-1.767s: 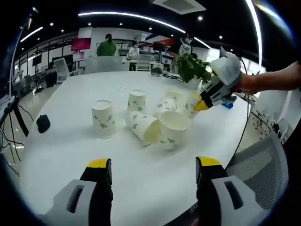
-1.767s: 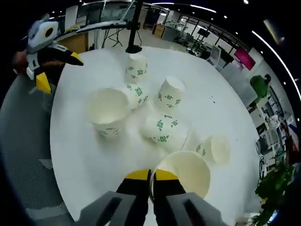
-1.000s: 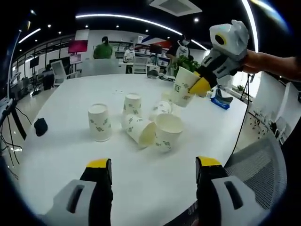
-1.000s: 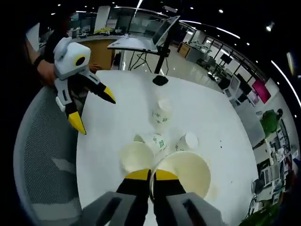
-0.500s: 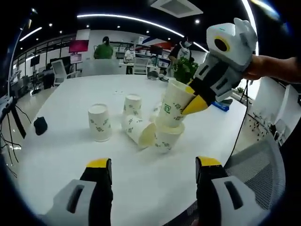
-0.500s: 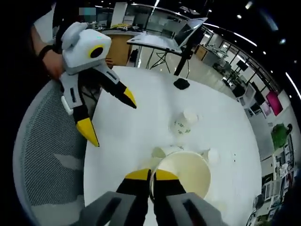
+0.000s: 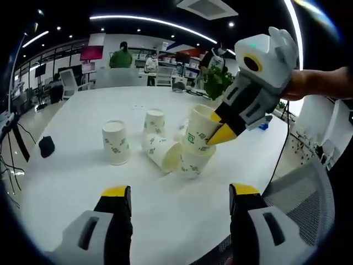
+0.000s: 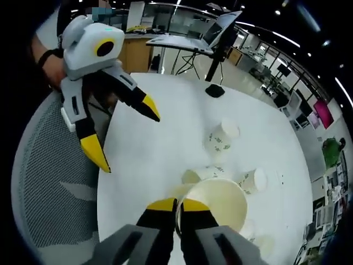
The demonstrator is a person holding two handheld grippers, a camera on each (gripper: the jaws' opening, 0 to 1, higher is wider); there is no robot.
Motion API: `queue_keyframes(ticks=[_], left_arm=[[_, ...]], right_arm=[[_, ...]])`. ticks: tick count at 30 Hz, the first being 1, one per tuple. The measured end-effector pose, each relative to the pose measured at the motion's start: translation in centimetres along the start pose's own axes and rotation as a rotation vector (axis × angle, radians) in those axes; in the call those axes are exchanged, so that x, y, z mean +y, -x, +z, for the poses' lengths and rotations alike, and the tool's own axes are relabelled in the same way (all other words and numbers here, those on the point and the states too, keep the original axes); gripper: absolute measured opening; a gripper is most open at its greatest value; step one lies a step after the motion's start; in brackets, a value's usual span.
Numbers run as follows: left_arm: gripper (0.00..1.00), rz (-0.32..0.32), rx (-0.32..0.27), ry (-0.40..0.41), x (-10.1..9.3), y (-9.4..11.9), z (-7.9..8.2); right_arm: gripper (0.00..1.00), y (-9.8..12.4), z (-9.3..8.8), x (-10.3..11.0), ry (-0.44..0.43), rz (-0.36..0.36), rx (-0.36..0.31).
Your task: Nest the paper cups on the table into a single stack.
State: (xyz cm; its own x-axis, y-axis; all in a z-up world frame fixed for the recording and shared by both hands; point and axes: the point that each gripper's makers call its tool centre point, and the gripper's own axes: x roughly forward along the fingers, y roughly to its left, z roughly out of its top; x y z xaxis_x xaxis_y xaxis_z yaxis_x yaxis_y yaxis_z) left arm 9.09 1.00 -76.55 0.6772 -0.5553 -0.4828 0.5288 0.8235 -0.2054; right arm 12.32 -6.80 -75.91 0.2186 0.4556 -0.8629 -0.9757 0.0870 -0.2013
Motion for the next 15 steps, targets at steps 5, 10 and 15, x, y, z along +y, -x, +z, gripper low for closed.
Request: queue_keyframes(ticks=[5,10,15], left_arm=[[0.71,-0.002,0.005,-0.002,-0.13,-0.02,-0.08],[0.71,-0.001,0.004,0.001,-0.31,0.08,0.0],[0.71,0.001,0.006,0.003,-0.13,0.03,-0.14]], right_arm=[[0.0,-0.27,-0.3,-0.02,0.02,-0.004,0.016],[0.01,-0.57,-0.11,-0.03,0.026,-0.001,0.016],[0.02,-0.95,-0.38,-0.1,0.051,-0.001,0.031]])
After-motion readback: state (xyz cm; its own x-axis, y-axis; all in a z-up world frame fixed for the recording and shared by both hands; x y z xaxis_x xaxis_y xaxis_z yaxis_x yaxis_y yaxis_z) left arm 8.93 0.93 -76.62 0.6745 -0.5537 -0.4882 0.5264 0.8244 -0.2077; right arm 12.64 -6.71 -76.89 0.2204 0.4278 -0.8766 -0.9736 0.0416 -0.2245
